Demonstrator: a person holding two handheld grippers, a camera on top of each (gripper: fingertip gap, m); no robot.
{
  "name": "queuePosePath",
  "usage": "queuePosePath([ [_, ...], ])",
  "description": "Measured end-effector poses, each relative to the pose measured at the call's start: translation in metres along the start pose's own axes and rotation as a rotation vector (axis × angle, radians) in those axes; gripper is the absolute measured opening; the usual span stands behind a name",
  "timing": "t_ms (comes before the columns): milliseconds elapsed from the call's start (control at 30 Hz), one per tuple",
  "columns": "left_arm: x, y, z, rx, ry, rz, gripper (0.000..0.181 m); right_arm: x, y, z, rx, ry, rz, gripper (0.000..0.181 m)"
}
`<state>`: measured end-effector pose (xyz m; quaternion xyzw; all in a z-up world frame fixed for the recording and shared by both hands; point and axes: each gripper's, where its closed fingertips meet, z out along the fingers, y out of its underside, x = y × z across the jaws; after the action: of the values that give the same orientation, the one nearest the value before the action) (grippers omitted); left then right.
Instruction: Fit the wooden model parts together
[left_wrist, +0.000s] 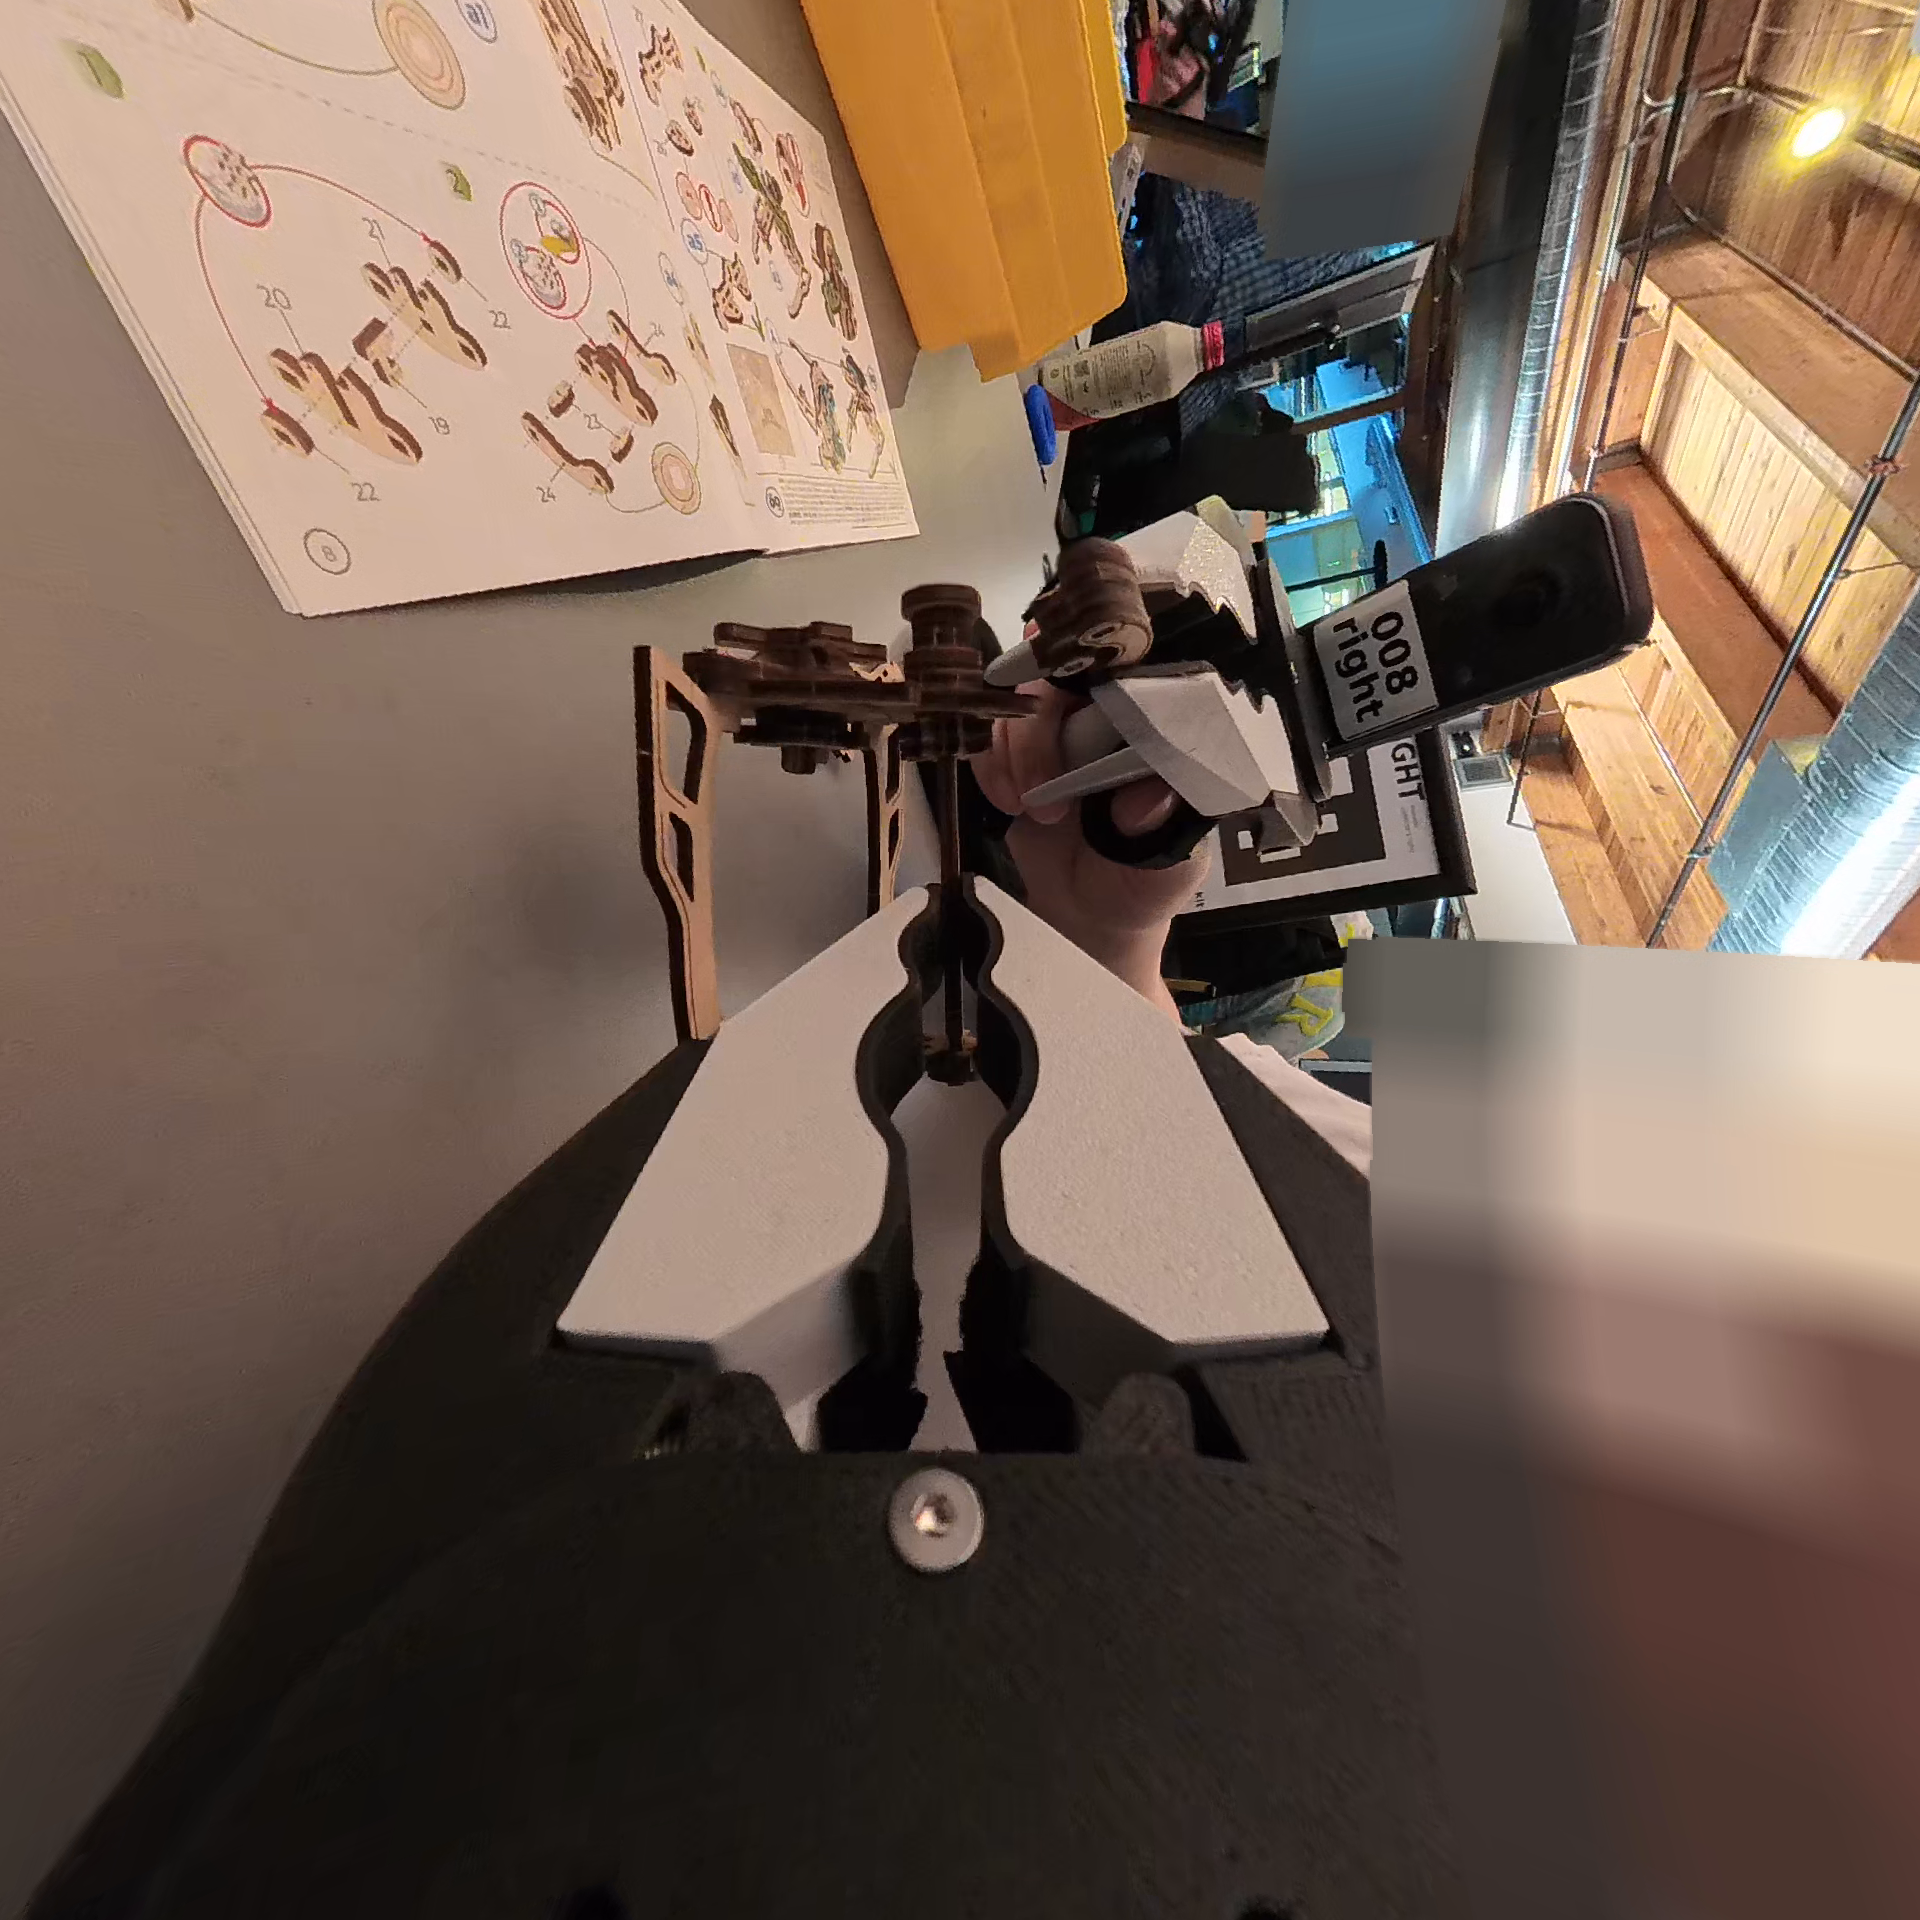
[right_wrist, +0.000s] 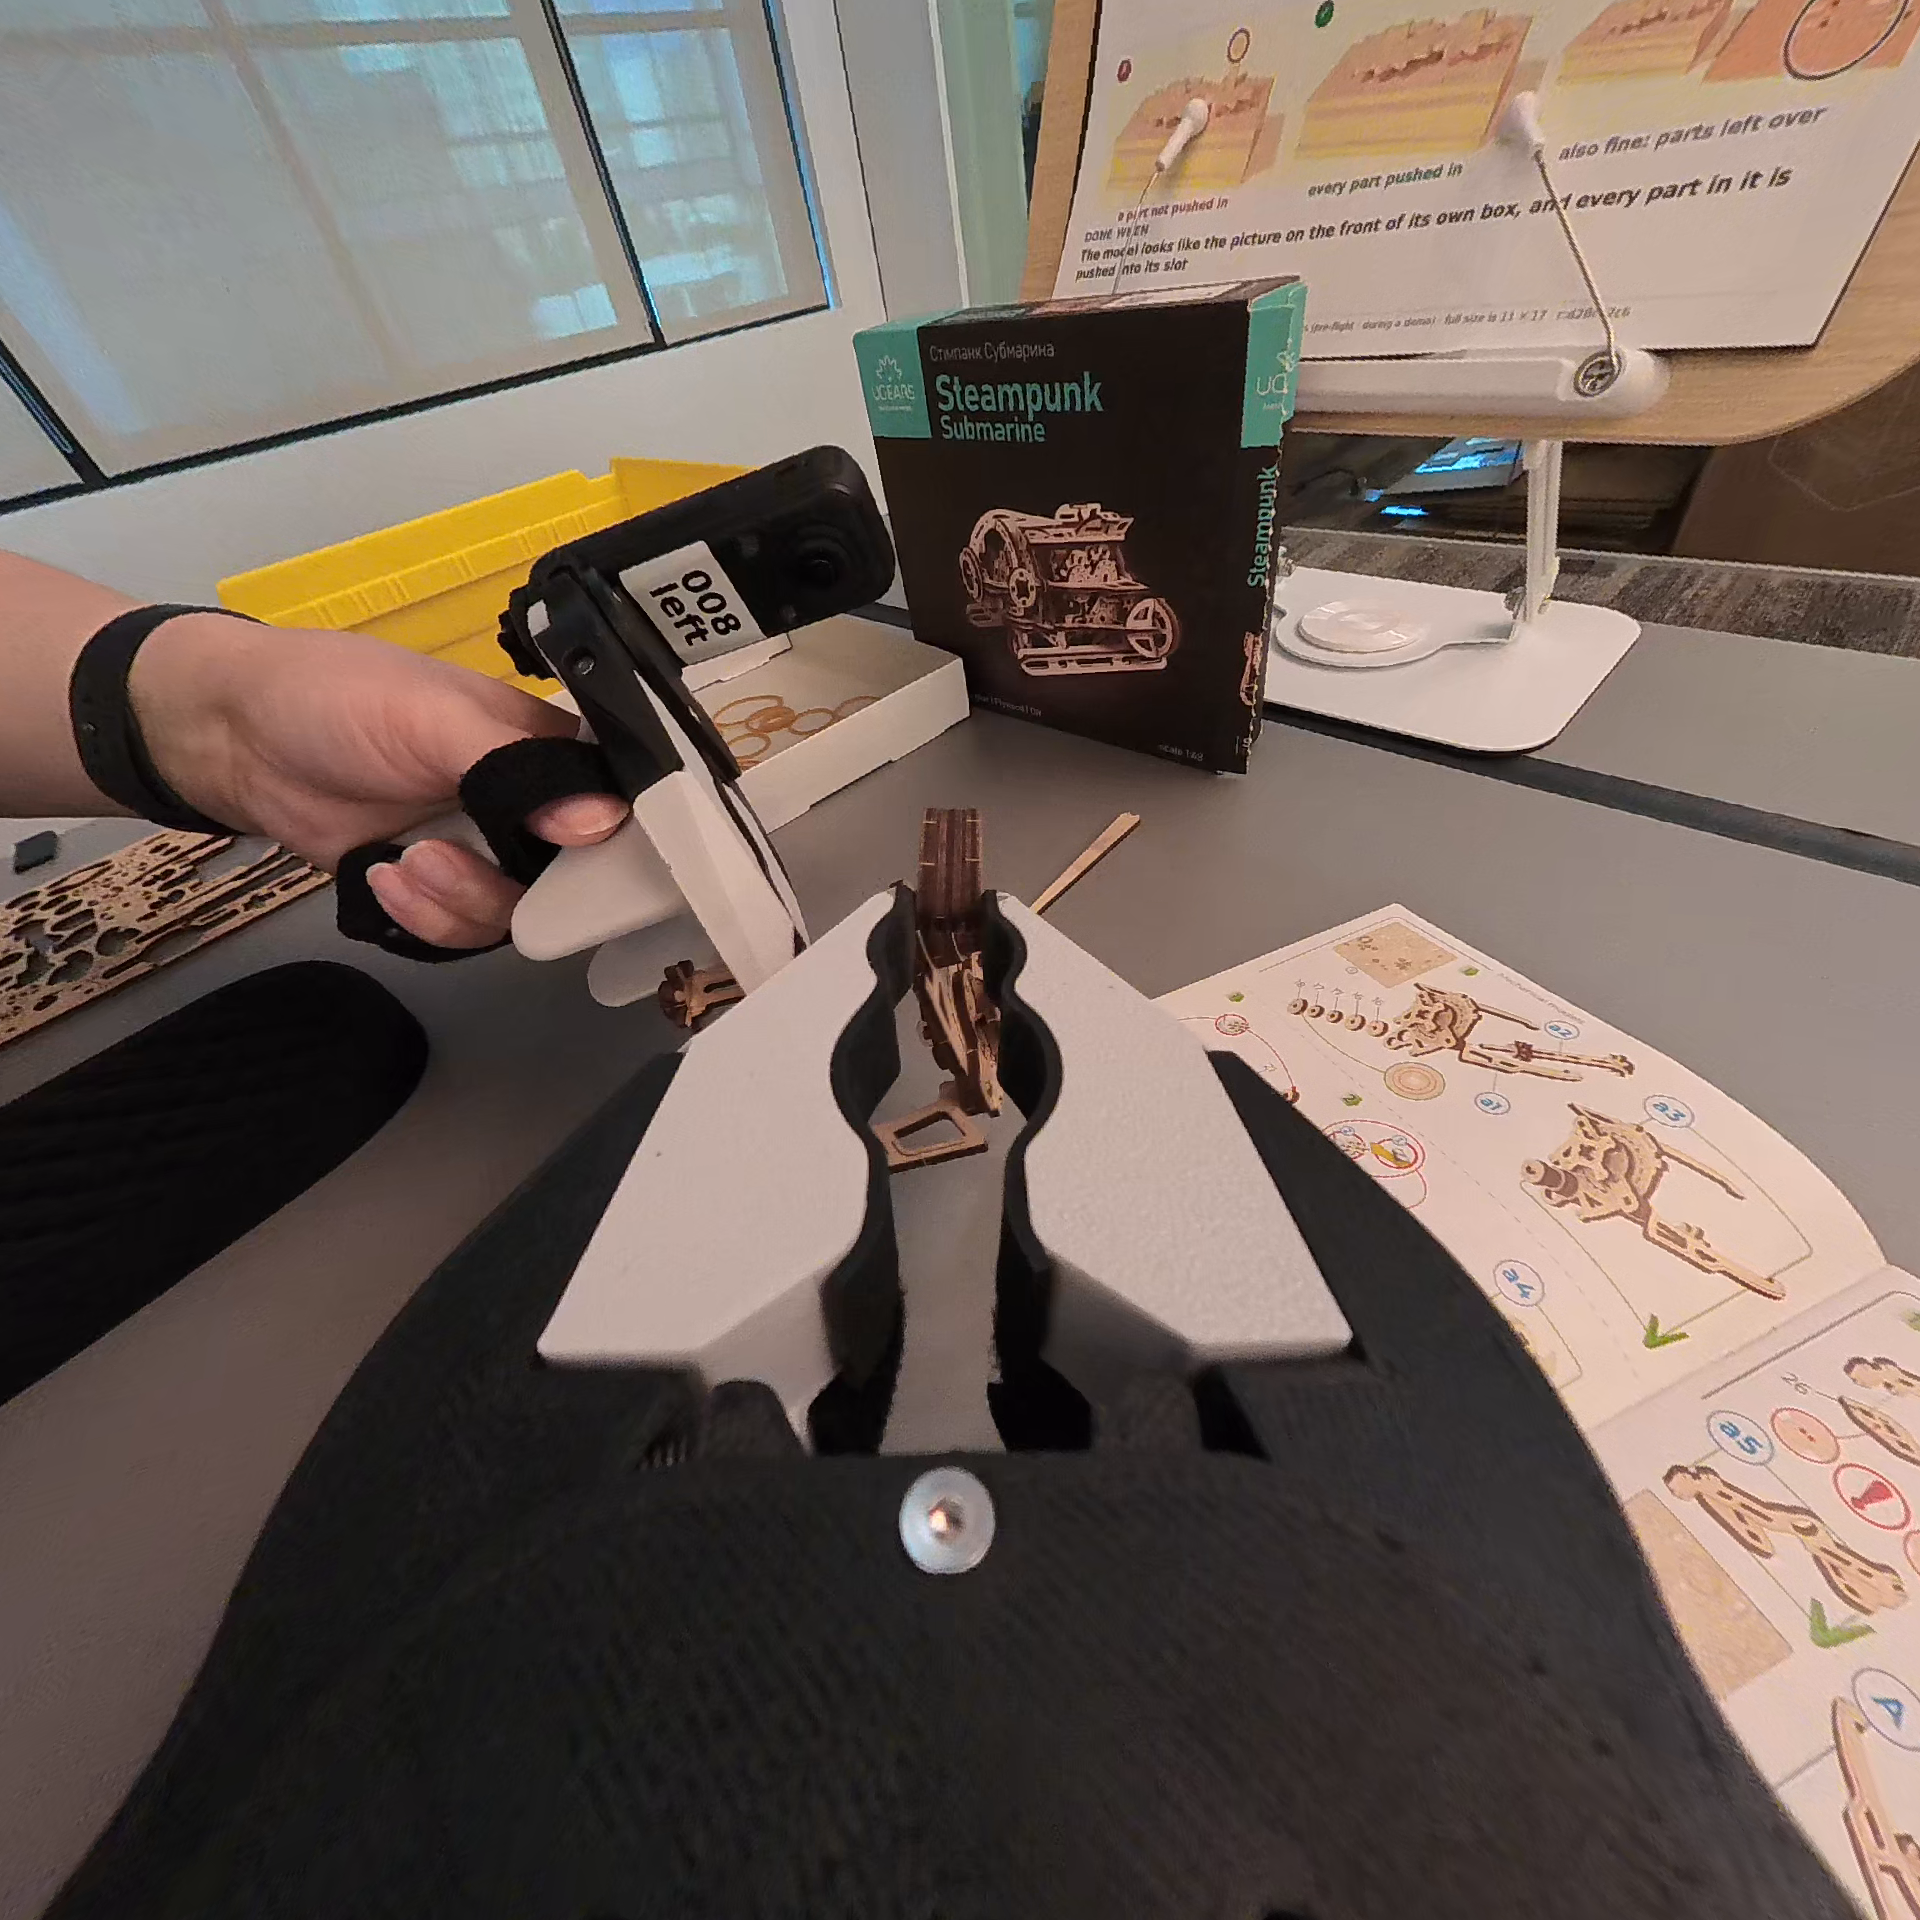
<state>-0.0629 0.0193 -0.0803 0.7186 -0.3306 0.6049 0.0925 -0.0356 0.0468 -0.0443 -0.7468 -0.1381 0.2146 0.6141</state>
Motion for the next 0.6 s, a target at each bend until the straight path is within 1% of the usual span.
queuePosePath([
  [600,0.0015,-0.0005,0.0026,-0.006,-0.007,0.003,0.000,-0.0009,0.0045,0.0023,-0.039,0.029,-0.099,0.011],
])
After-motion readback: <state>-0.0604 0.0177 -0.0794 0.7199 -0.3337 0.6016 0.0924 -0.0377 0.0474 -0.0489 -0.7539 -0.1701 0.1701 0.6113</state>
